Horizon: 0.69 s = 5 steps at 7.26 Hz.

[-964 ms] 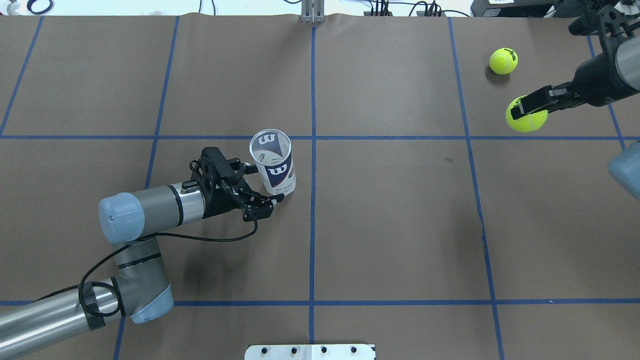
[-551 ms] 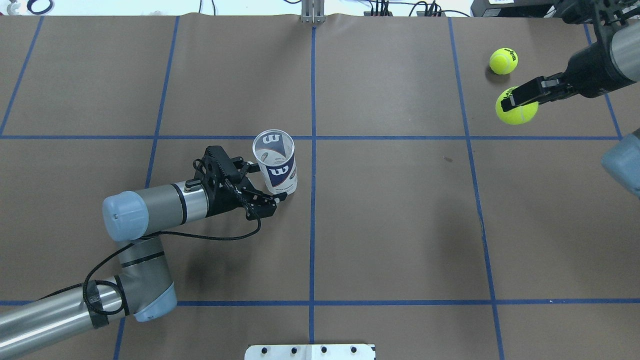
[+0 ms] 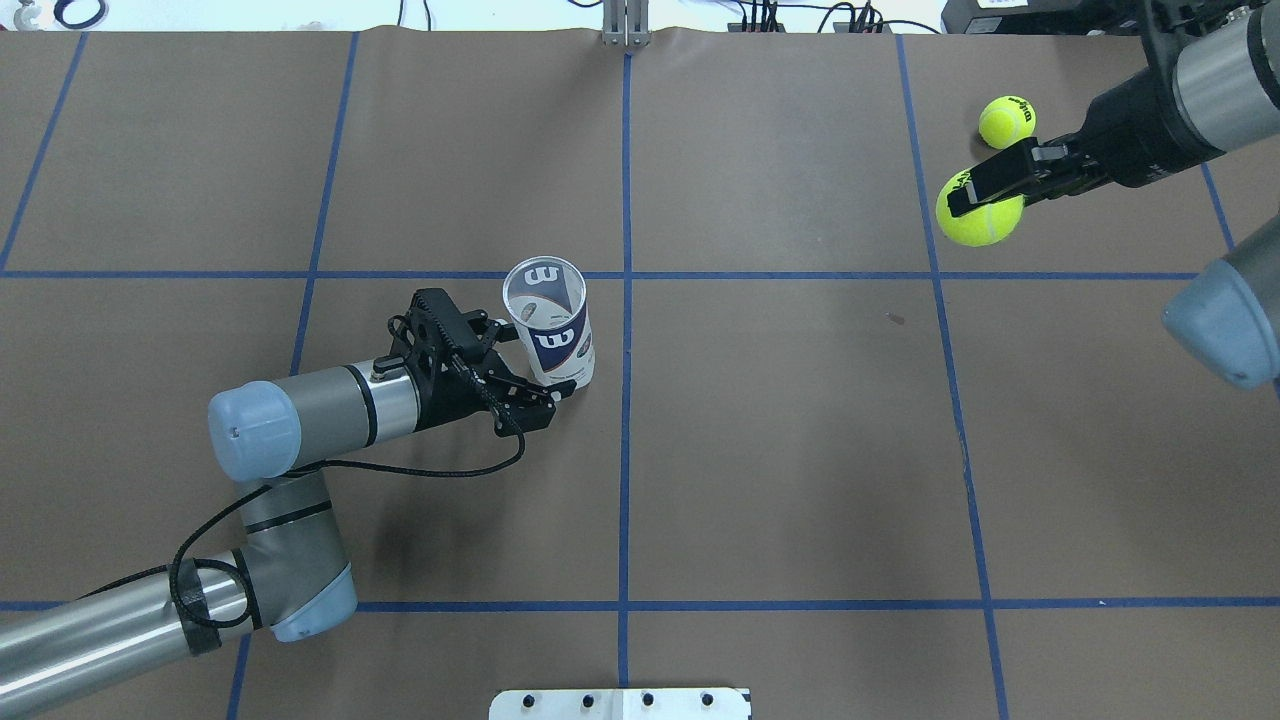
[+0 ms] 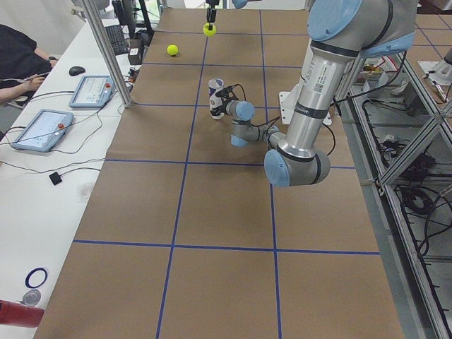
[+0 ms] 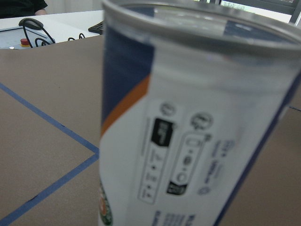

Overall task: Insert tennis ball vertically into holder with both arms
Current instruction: 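Carry the ball with the right gripper toward the can held by the left gripper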

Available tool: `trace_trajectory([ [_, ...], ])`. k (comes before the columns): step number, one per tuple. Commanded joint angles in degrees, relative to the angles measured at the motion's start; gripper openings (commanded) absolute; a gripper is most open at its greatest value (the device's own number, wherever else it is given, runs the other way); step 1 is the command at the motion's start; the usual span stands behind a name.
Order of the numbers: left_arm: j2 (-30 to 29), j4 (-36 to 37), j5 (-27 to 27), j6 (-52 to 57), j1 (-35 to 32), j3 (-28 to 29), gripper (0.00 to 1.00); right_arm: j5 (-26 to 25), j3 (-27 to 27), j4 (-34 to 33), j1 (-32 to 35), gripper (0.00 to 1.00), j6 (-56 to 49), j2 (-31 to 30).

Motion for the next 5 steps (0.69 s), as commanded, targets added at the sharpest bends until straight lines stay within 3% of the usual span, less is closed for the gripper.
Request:
trace_trajectory([
  [1, -0.05, 0.13, 0.55, 0.00, -0.05, 0.02, 0.98, -0.29, 0.69, 0.00, -1.59, 0.00, 3.82, 2.06],
  [4, -0.40, 0.22, 1.34, 0.00, -0.05, 0.54, 0.98, -1.17, 0.69, 0.00, -4.23, 0.00, 6.83, 4.53],
  [5, -2.84, 0.13, 1.42, 0.00, -0.05, 3.07, 0.98, -1.34, 0.69, 0.00, -4.49, 0.00, 6.84, 4.89],
])
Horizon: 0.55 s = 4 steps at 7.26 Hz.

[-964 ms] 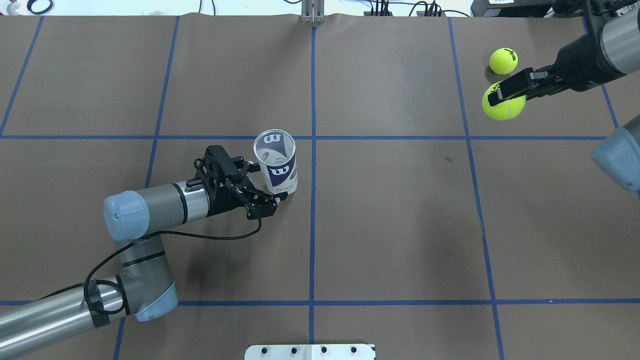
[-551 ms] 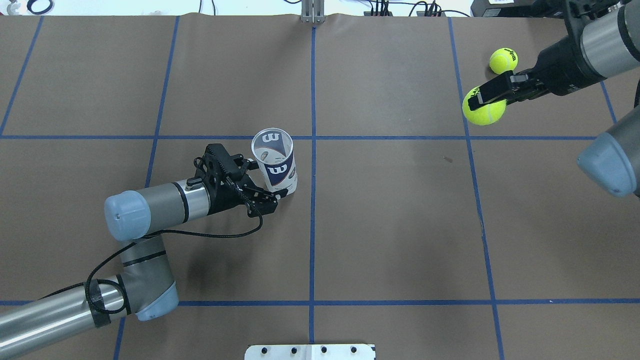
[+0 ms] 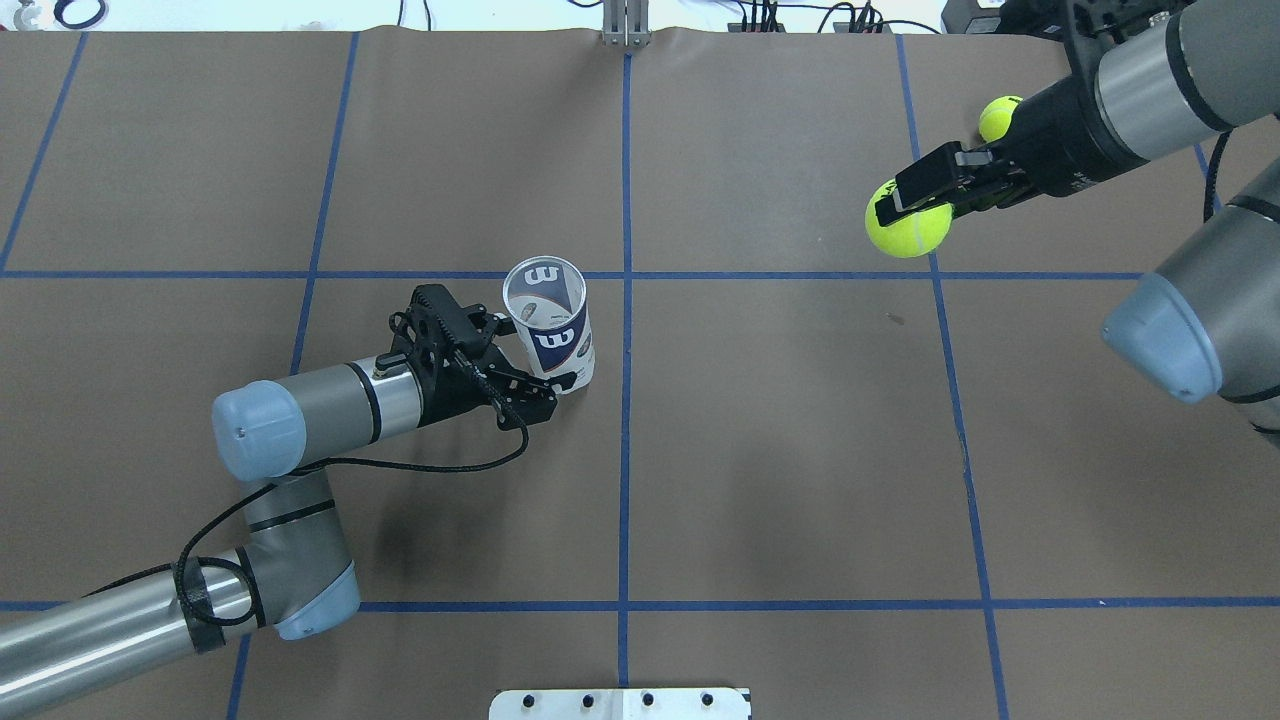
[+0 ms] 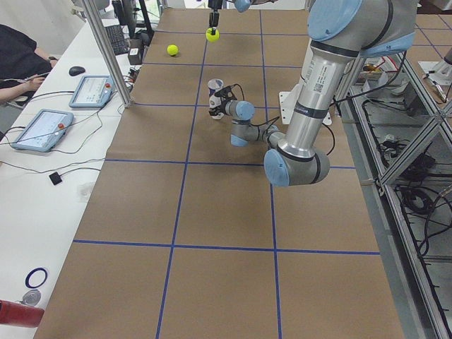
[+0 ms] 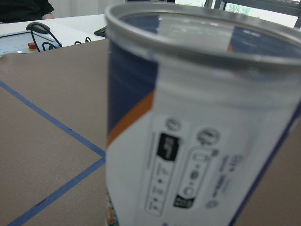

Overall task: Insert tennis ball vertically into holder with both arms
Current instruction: 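Carry the ball with the right gripper toward the can held by the left gripper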

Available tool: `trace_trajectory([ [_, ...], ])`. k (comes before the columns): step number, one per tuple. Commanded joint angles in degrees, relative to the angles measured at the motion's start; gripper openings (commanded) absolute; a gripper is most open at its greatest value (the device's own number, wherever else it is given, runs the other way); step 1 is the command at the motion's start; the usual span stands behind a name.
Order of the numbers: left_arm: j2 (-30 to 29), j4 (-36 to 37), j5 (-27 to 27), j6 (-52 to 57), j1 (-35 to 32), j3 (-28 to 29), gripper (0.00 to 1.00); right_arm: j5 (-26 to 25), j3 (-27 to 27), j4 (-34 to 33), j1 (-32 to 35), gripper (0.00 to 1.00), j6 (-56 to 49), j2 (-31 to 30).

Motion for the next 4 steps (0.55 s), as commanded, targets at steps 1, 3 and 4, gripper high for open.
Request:
trace_trajectory([
  [1, -4.00, -0.24, 0.03, -0.09, -0.01, 4.12, 0.98, -0.66, 0.00, 0.00, -1.05, 0.00, 0.28, 0.75],
  [3, -3.93, -0.24, 0.11, -0.09, -0.10, 4.23, 0.98, -0.67, 0.09, -0.09, -1.58, 0.00, 0.28, 2.16],
  [4, -3.93, -0.24, 0.11, -0.09, -0.19, 4.32, 0.98, -0.67, 0.09, -0.09, -2.10, 0.00, 0.28, 3.03],
])
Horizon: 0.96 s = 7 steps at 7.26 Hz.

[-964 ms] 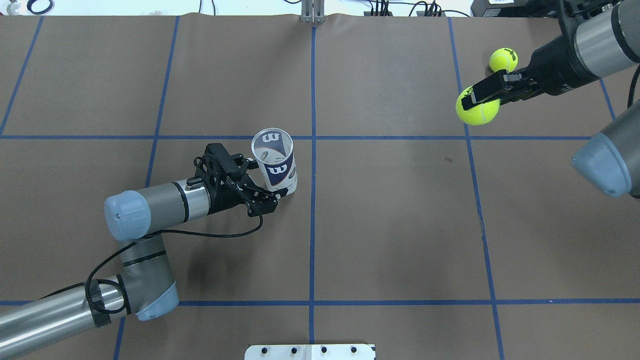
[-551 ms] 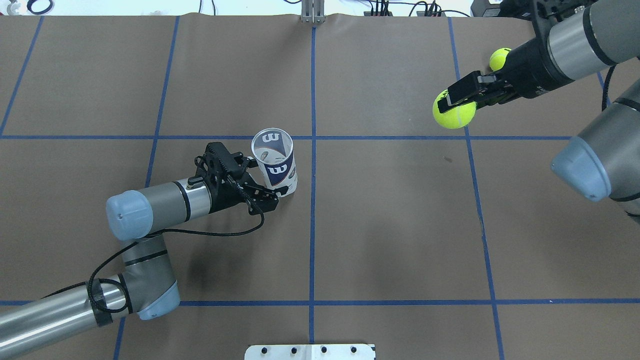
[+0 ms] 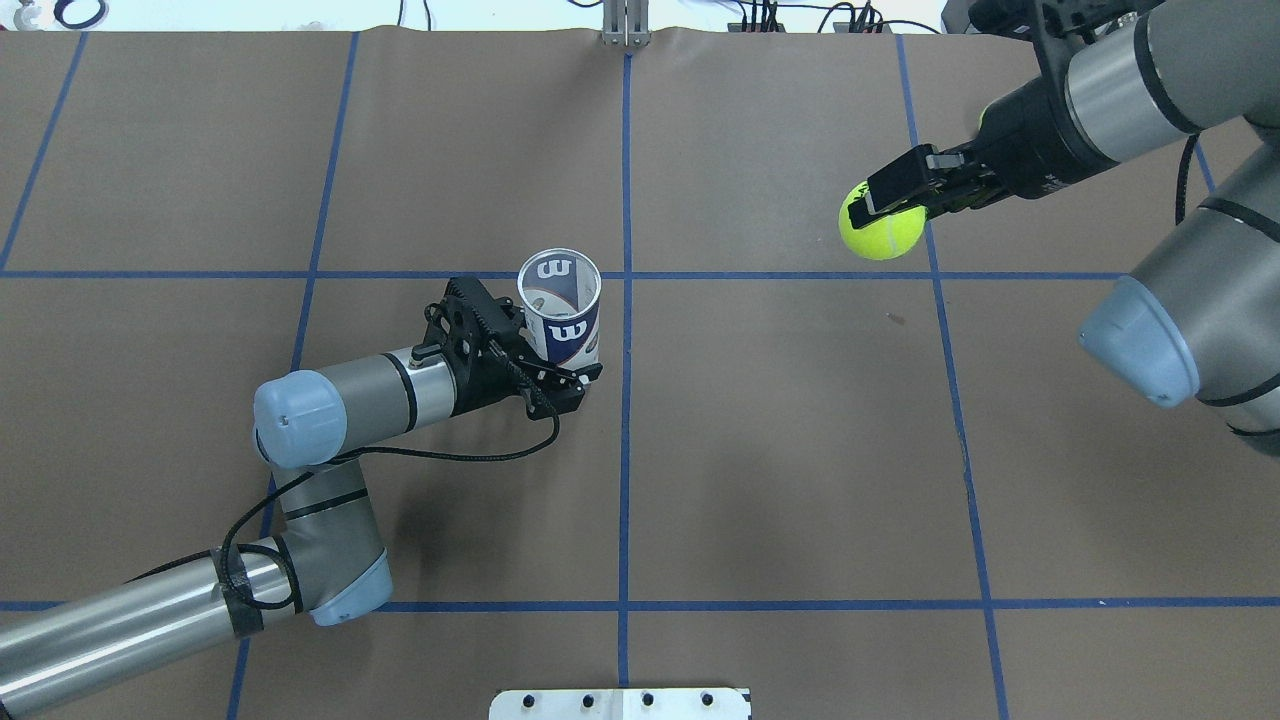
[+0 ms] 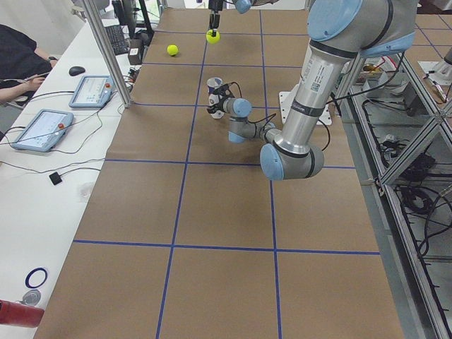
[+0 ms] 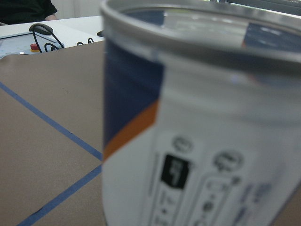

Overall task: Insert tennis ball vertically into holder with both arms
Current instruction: 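Carry the ball with the right gripper toward the can held by the left gripper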

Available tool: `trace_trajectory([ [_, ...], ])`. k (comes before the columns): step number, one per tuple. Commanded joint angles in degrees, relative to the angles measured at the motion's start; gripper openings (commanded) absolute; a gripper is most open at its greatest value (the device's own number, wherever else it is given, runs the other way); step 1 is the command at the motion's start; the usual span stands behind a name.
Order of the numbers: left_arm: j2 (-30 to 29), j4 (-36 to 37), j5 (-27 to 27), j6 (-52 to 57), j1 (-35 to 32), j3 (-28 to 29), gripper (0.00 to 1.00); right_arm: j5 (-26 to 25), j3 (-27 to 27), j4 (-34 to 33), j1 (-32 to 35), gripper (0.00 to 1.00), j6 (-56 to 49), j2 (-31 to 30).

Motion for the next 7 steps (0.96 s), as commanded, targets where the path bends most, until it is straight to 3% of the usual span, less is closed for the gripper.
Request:
trace_trajectory([
  [1, 0.00, -0.10, 0.01, 0.08, -0.09, 0.11, 0.98, -0.28, -0.06, -0.10, -1.50, 0.00, 0.00, 2.13],
  [2, 0.00, -0.10, 0.01, 0.00, -0.09, 0.11, 0.98, -0.98, -0.23, -0.10, -2.72, 0.00, 0.61, 3.36],
  [4, 0.00, -0.10, 0.01, 0.00, -0.09, 0.11, 0.98, -4.91, -0.76, -7.44, -7.02, 0.00, 3.25, 11.07],
  [7, 0.18, -0.45, 0.01, 0.08, -0.18, 0.11, 0.93, -10.47, -1.81, -8.89, -11.69, 0.00, 4.75, 14.88],
])
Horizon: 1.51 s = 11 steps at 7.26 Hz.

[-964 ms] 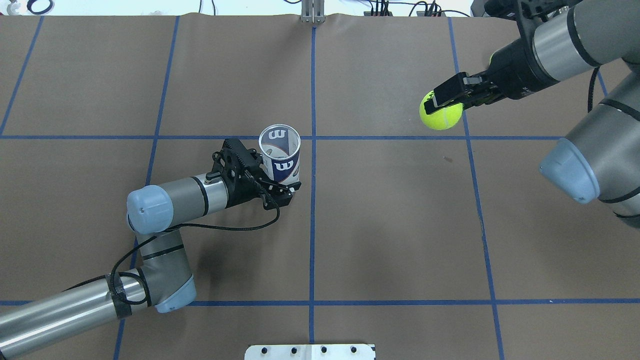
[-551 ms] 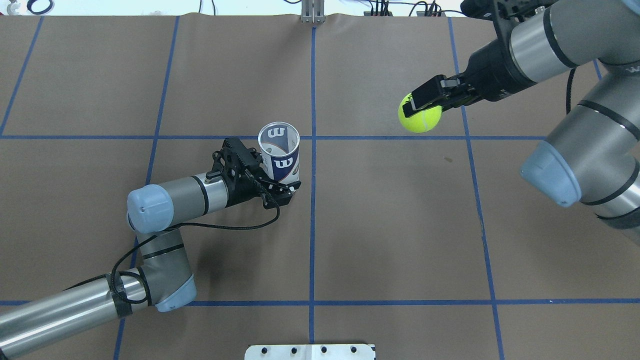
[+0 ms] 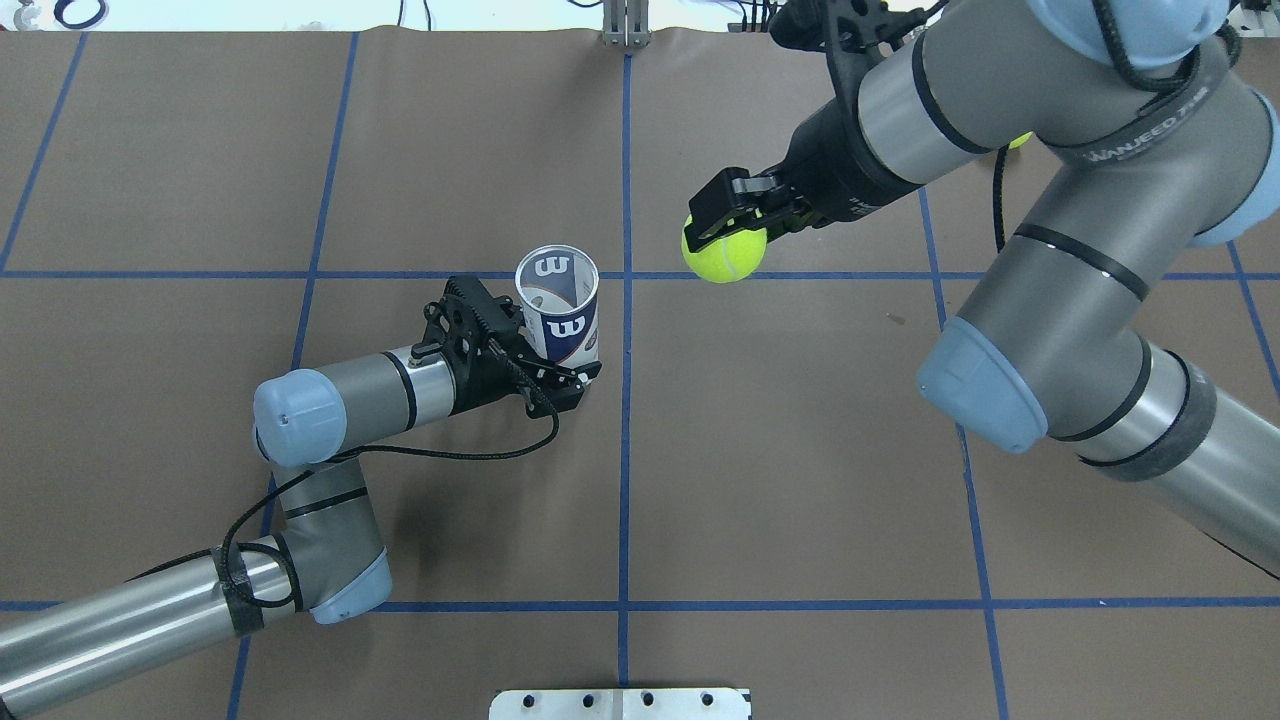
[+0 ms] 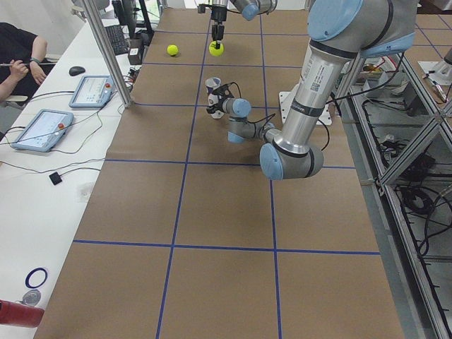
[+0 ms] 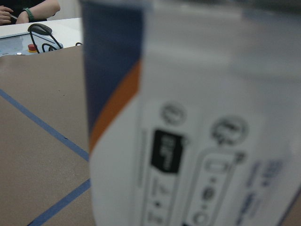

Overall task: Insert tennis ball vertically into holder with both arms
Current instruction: 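Carry the ball with the right gripper toward the can held by the left gripper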

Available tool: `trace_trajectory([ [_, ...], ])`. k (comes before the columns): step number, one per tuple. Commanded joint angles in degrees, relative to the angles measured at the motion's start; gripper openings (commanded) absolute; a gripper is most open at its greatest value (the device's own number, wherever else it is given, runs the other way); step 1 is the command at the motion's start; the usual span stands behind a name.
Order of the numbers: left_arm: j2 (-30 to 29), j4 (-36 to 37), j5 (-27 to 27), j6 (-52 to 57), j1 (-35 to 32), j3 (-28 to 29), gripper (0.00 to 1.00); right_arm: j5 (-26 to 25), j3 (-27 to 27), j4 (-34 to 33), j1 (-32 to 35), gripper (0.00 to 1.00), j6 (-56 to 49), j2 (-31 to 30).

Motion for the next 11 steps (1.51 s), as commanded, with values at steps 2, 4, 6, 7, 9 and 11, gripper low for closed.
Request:
trace_trajectory([
  [2, 0.09, -0.47, -0.09, -0.06, -0.14, 0.00, 0.79, -2.16, -2.27, -0.53, -2.24, 0.00, 2.44, 4.44],
  [4, 0.09, -0.47, -0.17, -0.06, -0.06, 0.00, 0.75, -2.86, -3.06, -1.40, -3.11, 0.00, 3.24, 6.63],
  [6, 0.09, -0.47, -0.17, -0.06, -0.14, 0.00, 0.75, -6.98, -7.25, -3.25, -5.57, 0.00, 3.24, 11.89],
  [7, 0.09, -0.47, -0.17, -0.06, -0.14, 0.00, 0.75, -7.08, -10.24, -3.43, -5.58, 0.00, 3.24, 14.35],
  [9, 0.09, -0.47, -0.17, -0.06, 0.03, 0.00, 0.75, -7.17, -14.73, -3.43, -5.58, 0.00, 3.24, 17.88],
  [11, 0.00, -0.47, -0.17, -0.06, 0.03, 0.00, 0.75, -8.66, -17.20, -3.34, -5.58, 0.00, 3.15, 18.42],
])
